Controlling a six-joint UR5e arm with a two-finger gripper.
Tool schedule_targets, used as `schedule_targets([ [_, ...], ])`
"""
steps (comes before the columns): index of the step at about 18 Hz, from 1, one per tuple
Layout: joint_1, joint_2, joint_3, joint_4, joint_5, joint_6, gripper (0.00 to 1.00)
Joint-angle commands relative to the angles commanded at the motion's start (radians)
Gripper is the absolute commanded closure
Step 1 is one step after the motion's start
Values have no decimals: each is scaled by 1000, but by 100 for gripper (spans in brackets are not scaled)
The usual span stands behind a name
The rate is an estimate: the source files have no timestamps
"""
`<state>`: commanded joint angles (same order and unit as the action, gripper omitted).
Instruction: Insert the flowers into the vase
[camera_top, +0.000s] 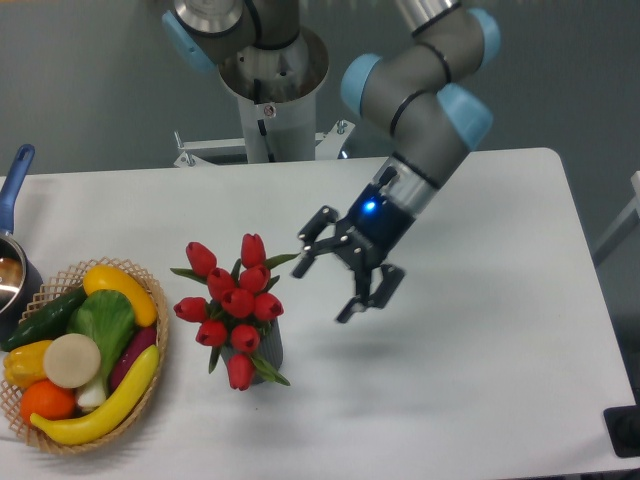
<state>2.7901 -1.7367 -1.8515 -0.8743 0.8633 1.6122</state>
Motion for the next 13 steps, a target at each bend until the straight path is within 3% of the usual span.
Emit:
schedule_targets([
  [4, 100, 57, 2, -14, 213, 11, 0],
  [6, 126, 95, 8, -46, 353, 26, 0],
  [8, 150, 126, 23, -83, 420, 84, 0],
  [13, 255, 206, 95, -355, 526, 254, 0],
])
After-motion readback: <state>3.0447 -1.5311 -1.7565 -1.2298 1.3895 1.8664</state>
